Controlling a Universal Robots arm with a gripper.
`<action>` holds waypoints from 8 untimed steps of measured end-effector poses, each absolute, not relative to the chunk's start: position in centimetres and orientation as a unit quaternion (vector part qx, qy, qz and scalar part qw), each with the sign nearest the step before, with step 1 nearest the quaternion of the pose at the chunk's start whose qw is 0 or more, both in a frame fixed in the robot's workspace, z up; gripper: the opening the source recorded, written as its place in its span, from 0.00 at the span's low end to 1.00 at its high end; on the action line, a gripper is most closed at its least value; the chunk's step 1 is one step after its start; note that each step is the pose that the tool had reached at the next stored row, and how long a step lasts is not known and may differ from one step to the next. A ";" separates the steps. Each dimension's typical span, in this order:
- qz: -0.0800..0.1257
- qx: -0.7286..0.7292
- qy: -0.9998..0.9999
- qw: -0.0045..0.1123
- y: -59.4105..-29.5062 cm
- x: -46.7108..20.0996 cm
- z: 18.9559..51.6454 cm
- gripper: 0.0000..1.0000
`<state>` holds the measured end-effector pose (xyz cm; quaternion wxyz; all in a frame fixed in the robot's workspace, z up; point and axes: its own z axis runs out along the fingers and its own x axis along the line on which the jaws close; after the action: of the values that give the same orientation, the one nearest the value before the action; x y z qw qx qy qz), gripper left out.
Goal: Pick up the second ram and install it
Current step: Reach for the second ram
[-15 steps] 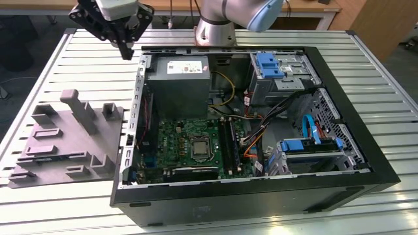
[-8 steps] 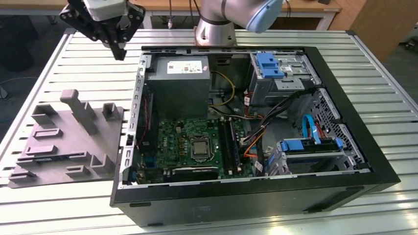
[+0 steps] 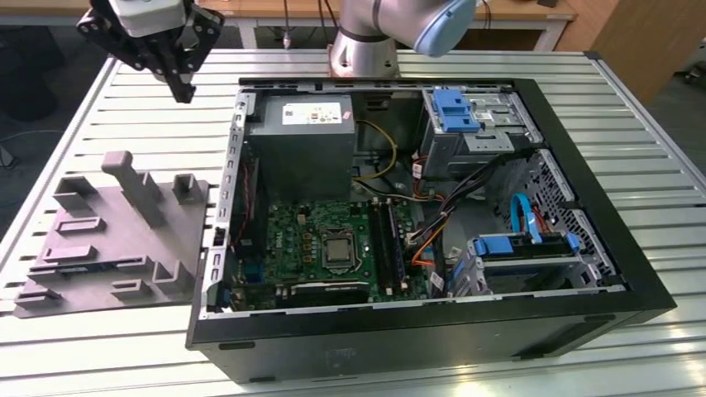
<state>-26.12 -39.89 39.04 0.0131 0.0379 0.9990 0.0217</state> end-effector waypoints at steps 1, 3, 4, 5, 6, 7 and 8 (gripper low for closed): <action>0.022 0.038 0.999 0.013 -39.9 -26.4 39.0 0.11; 0.022 0.038 0.999 0.013 -39.9 -27.0 39.0 0.11; 0.022 0.038 0.999 0.013 -39.9 -27.3 39.0 0.11; 0.022 0.038 0.999 0.013 -39.9 -27.5 39.0 0.11; 0.022 0.038 0.999 0.013 -39.9 -27.8 39.0 0.11; 0.022 0.038 0.999 0.013 -39.9 -28.0 38.9 0.11; 0.022 0.038 0.999 0.013 -39.9 -28.3 38.9 0.11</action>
<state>-28.25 -39.90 38.92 0.0131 0.0378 0.9990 0.0217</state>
